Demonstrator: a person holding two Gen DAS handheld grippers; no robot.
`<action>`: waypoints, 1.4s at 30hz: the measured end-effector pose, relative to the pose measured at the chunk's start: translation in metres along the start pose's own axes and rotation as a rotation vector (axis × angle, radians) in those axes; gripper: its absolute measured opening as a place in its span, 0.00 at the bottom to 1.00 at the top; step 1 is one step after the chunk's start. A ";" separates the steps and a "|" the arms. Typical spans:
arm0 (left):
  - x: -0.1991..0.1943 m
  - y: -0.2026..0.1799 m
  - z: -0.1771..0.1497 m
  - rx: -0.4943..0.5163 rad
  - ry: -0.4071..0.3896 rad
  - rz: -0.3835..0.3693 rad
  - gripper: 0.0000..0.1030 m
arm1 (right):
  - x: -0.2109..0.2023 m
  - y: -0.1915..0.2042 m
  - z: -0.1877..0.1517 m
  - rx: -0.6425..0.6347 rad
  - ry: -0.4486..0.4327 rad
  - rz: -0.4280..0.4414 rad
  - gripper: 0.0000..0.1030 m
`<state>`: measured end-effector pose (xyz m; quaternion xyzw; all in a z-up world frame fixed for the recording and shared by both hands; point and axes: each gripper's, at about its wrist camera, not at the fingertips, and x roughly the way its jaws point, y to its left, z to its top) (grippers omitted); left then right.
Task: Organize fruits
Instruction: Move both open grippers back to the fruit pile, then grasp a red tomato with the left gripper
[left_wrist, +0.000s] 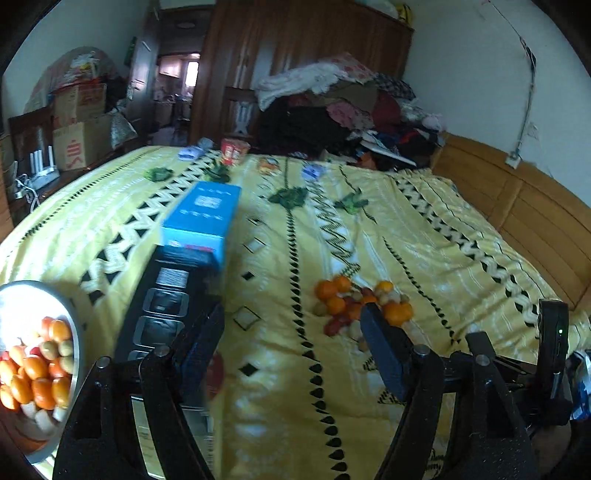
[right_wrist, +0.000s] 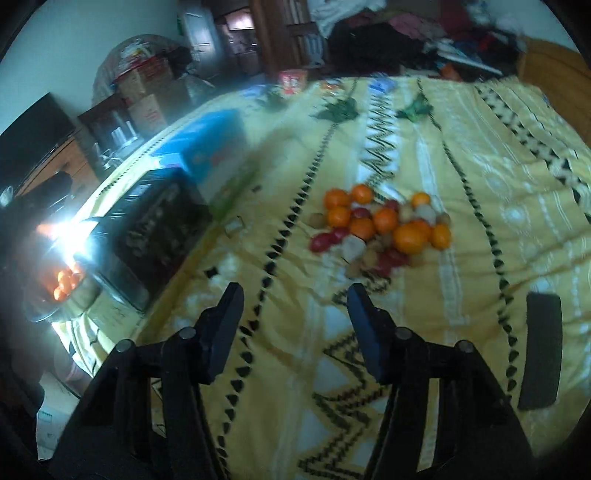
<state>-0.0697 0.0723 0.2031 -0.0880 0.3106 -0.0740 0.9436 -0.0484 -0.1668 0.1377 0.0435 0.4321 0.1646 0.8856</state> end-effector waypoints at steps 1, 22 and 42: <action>0.017 -0.008 -0.004 0.002 0.038 -0.023 0.75 | 0.000 -0.011 -0.004 0.026 0.007 -0.008 0.57; 0.249 -0.039 -0.060 0.112 0.381 -0.080 0.45 | 0.042 -0.135 -0.041 0.256 0.084 -0.001 0.57; 0.237 -0.025 -0.055 0.011 0.324 -0.082 0.26 | 0.092 -0.083 0.017 0.131 0.044 0.157 0.50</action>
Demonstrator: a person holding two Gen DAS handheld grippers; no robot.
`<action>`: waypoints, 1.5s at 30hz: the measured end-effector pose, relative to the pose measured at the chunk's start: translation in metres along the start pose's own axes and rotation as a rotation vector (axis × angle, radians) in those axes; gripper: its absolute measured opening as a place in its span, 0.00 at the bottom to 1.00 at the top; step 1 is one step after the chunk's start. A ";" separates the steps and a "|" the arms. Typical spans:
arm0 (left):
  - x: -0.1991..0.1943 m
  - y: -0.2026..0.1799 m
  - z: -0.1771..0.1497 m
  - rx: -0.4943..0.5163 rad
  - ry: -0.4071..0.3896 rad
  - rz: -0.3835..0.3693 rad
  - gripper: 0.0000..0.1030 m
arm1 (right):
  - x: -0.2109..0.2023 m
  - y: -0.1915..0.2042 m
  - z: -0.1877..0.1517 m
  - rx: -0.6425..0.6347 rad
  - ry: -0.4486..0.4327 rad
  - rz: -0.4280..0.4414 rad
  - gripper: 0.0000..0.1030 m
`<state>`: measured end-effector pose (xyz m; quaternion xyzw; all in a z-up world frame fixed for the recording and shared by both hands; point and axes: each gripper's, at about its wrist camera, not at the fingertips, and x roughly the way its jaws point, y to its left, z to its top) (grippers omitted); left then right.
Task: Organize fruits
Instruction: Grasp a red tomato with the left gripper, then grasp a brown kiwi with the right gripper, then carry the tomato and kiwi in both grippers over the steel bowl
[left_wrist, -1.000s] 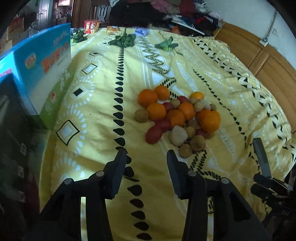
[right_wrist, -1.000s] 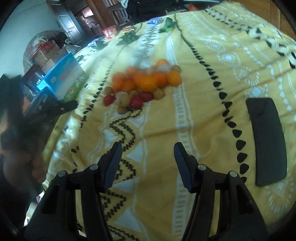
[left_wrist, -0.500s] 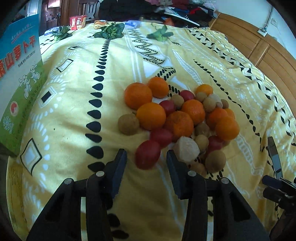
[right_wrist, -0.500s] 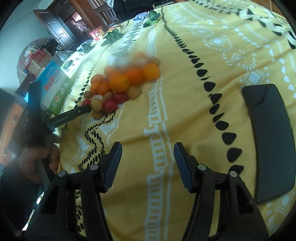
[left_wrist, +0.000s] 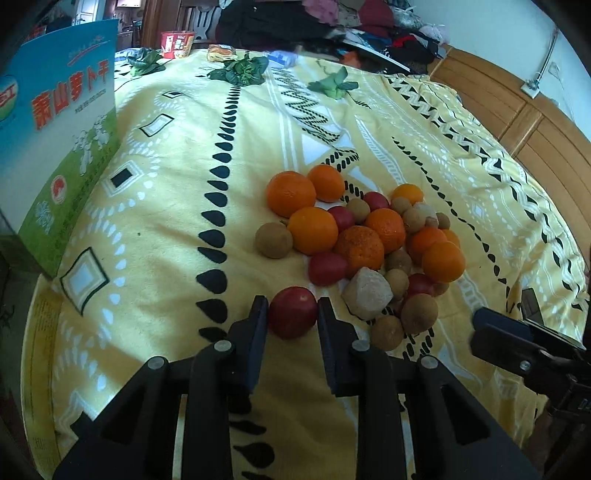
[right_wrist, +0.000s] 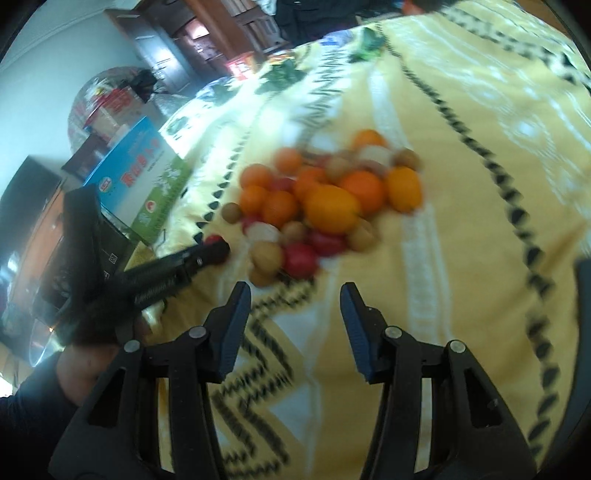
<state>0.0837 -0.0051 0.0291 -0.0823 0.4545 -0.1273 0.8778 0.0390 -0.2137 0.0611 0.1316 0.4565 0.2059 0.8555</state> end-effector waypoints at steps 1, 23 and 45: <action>-0.002 0.001 0.000 -0.003 -0.003 0.001 0.26 | 0.005 0.004 0.003 -0.015 0.002 0.001 0.50; -0.082 -0.023 0.008 0.032 -0.120 0.028 0.26 | -0.006 0.050 0.014 -0.172 -0.046 -0.107 0.25; -0.275 0.053 0.002 -0.110 -0.426 0.133 0.26 | -0.074 0.201 0.034 -0.437 -0.216 -0.131 0.25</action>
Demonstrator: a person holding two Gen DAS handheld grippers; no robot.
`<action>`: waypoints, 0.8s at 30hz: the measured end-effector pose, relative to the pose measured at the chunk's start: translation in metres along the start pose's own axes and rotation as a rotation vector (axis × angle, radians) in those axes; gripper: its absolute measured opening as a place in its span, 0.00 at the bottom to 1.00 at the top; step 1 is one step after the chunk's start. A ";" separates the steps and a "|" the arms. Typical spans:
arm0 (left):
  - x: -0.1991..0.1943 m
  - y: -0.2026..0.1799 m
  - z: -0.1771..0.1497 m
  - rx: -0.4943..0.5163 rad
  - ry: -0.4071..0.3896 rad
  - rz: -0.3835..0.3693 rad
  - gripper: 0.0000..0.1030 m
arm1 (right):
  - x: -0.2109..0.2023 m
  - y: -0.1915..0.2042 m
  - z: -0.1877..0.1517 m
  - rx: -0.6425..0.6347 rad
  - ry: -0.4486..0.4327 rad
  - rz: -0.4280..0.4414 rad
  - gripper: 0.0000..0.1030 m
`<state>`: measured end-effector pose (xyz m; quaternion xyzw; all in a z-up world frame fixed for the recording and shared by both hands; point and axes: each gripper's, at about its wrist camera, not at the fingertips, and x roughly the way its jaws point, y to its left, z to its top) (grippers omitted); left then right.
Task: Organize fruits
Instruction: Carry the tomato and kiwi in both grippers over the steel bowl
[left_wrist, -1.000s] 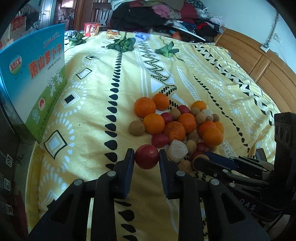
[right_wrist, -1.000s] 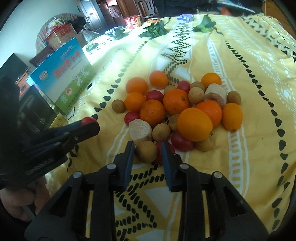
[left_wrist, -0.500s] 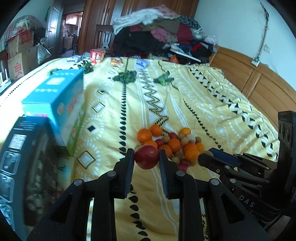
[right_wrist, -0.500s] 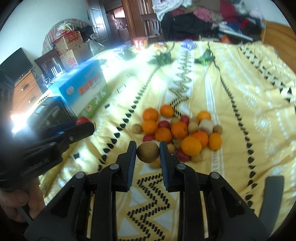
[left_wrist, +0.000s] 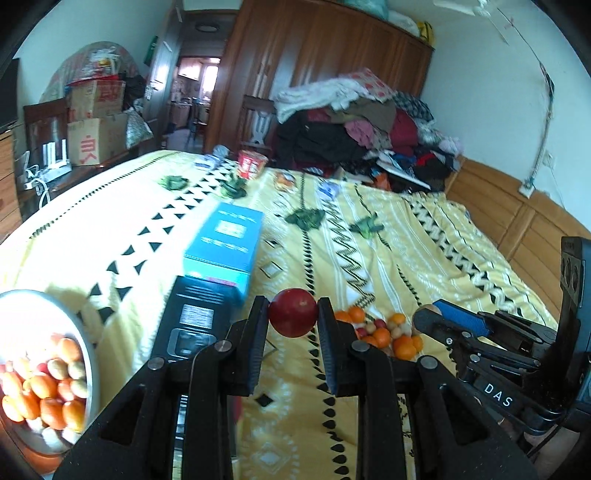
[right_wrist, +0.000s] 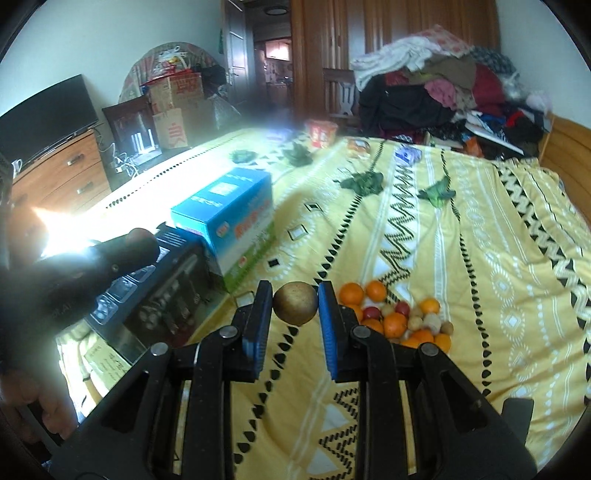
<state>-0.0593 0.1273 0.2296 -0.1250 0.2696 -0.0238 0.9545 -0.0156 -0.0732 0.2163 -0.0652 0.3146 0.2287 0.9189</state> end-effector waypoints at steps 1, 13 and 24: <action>-0.006 0.008 0.002 -0.011 -0.010 0.010 0.26 | -0.001 0.008 0.003 -0.012 -0.005 0.006 0.25; -0.068 0.117 0.004 -0.159 -0.094 0.154 0.26 | 0.002 0.105 0.030 -0.160 -0.033 0.110 0.25; -0.104 0.213 -0.016 -0.291 -0.116 0.270 0.26 | 0.021 0.198 0.041 -0.271 -0.001 0.231 0.25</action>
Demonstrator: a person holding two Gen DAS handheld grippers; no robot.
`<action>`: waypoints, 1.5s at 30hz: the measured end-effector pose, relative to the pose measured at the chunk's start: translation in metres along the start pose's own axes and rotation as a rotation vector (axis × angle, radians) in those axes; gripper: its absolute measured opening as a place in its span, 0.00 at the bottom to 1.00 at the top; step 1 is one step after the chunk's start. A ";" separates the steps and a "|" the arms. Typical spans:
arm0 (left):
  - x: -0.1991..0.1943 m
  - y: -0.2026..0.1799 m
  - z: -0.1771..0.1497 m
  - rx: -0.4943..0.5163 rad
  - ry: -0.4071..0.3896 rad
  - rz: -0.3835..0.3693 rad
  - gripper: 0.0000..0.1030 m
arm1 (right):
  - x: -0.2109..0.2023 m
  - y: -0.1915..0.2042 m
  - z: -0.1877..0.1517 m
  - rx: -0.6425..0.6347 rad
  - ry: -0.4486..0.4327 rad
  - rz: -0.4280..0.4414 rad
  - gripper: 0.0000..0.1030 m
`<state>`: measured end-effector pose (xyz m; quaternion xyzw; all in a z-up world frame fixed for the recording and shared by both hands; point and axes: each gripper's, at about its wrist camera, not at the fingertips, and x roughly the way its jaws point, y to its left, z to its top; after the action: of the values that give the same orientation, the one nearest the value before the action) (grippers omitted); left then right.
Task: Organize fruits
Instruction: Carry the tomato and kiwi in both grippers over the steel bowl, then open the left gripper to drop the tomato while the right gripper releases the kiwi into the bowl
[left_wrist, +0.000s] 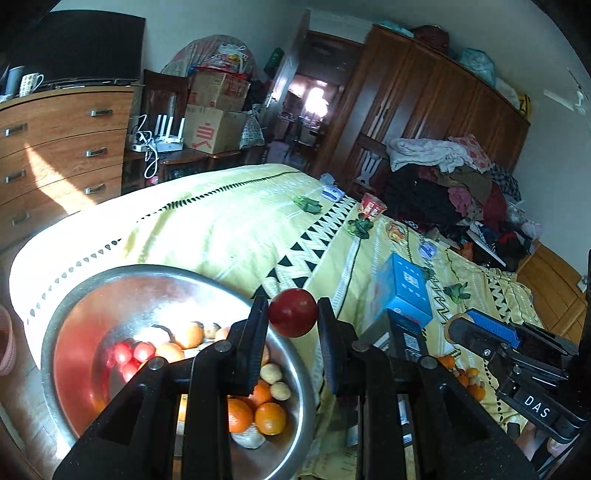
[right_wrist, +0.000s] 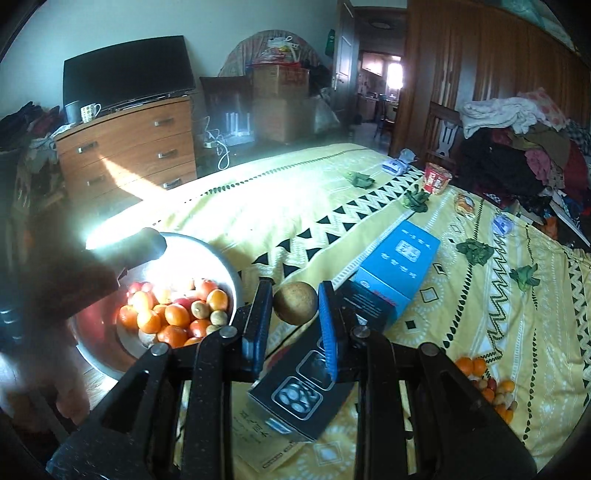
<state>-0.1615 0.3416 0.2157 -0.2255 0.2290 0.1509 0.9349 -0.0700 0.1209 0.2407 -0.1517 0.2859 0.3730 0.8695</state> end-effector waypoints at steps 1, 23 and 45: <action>-0.001 0.010 -0.001 -0.013 0.001 0.015 0.26 | 0.005 0.007 0.002 -0.005 0.007 0.017 0.25; 0.026 0.088 -0.020 -0.093 0.094 0.126 0.26 | 0.086 0.083 0.001 -0.001 0.200 0.261 0.25; 0.033 0.089 -0.026 -0.088 0.124 0.132 0.26 | 0.095 0.091 -0.002 0.001 0.218 0.267 0.25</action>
<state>-0.1774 0.4109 0.1470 -0.2599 0.2938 0.2078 0.8961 -0.0851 0.2349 0.1766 -0.1514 0.3963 0.4665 0.7762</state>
